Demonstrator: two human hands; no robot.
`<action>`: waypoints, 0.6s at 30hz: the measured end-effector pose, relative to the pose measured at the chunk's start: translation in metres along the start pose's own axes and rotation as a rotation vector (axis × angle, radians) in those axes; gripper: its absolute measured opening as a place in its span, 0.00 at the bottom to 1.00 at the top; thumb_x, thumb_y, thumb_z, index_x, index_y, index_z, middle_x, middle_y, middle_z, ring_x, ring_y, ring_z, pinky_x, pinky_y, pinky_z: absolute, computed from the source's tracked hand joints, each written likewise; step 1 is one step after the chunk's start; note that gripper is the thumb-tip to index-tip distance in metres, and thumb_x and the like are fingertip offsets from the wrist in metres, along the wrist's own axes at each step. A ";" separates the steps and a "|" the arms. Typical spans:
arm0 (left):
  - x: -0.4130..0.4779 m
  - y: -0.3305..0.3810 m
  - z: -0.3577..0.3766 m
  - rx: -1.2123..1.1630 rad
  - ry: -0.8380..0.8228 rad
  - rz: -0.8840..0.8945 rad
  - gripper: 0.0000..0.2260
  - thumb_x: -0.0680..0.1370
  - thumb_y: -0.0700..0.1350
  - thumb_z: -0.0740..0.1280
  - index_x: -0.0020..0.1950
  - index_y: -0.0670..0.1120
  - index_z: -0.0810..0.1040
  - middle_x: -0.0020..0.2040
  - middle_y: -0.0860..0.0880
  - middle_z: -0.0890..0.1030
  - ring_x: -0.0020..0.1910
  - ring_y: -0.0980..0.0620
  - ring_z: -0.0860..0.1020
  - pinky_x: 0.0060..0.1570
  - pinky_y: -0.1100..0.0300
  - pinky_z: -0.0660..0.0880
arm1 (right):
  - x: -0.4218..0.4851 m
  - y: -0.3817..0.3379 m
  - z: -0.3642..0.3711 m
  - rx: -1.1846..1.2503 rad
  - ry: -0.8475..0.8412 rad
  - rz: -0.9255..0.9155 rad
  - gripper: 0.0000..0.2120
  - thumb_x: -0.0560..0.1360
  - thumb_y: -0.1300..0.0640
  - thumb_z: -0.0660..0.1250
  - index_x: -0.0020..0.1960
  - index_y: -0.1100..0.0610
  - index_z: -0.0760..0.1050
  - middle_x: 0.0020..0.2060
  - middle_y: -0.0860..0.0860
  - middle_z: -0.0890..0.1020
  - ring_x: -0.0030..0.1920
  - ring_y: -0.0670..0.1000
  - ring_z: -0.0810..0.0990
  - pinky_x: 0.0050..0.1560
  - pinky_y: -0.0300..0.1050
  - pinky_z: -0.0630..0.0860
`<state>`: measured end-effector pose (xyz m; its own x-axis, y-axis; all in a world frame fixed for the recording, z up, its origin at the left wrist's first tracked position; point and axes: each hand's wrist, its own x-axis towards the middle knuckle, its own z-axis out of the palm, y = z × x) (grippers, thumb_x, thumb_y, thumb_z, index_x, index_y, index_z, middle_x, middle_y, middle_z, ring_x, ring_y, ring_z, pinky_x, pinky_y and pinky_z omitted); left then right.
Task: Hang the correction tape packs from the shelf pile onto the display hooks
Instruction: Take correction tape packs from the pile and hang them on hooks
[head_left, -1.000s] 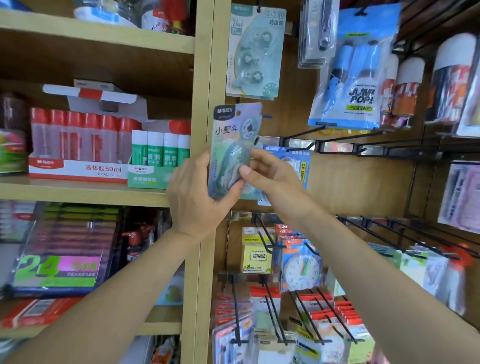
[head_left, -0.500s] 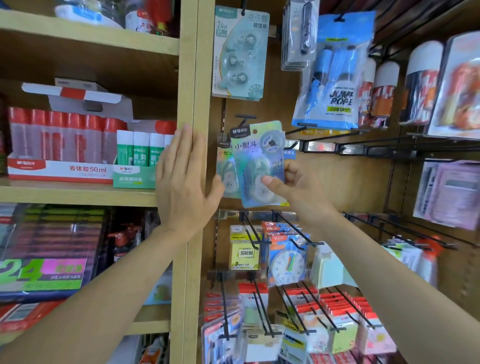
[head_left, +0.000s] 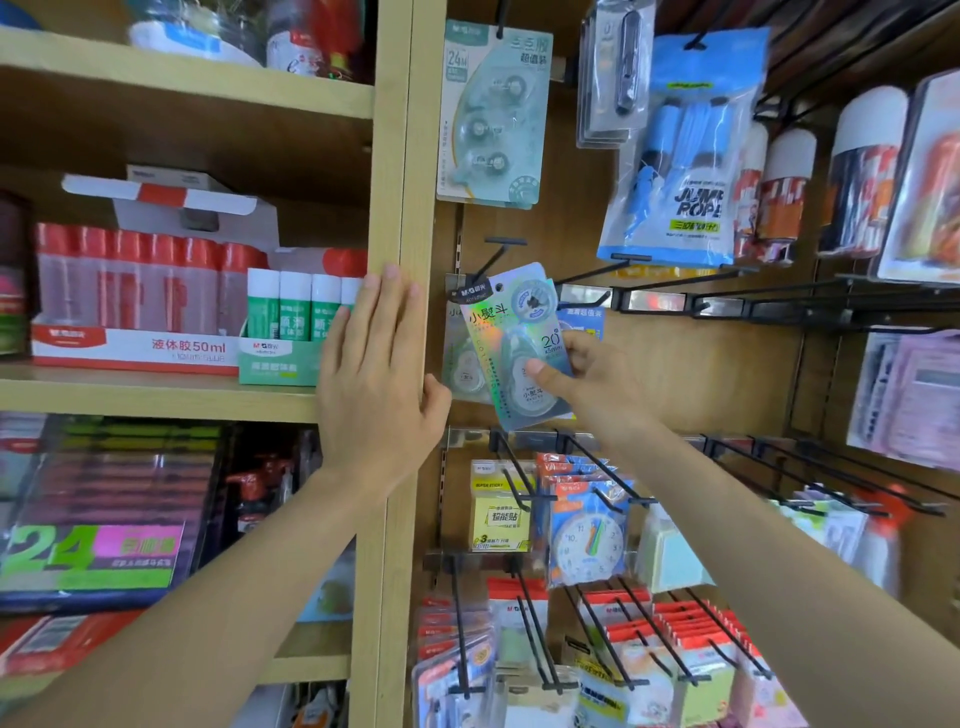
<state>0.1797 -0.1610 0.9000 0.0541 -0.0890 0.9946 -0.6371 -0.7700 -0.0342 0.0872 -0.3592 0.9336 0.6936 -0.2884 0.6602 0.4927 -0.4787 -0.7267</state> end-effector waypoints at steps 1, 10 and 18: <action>-0.001 -0.001 0.001 -0.006 0.006 0.001 0.35 0.75 0.44 0.67 0.81 0.42 0.59 0.82 0.42 0.57 0.81 0.45 0.54 0.78 0.44 0.57 | 0.002 0.002 0.002 0.021 0.009 0.005 0.11 0.76 0.59 0.72 0.57 0.58 0.78 0.51 0.48 0.86 0.51 0.48 0.85 0.47 0.44 0.83; -0.003 -0.002 0.002 -0.052 0.033 0.002 0.35 0.74 0.43 0.69 0.80 0.42 0.62 0.81 0.43 0.59 0.81 0.44 0.56 0.77 0.41 0.58 | 0.008 0.022 0.009 0.145 0.007 0.084 0.08 0.77 0.59 0.71 0.56 0.58 0.78 0.51 0.50 0.86 0.52 0.52 0.85 0.54 0.52 0.81; -0.004 -0.002 0.002 -0.114 0.057 -0.002 0.33 0.74 0.41 0.69 0.79 0.41 0.65 0.80 0.43 0.62 0.81 0.44 0.57 0.76 0.43 0.62 | 0.023 0.033 0.016 -0.162 0.081 0.022 0.19 0.76 0.54 0.73 0.64 0.55 0.74 0.57 0.48 0.81 0.57 0.50 0.81 0.54 0.44 0.80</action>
<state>0.1825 -0.1609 0.8956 0.0140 -0.0490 0.9987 -0.7207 -0.6928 -0.0239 0.1281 -0.3682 0.9220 0.6553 -0.3628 0.6626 0.3824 -0.5971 -0.7052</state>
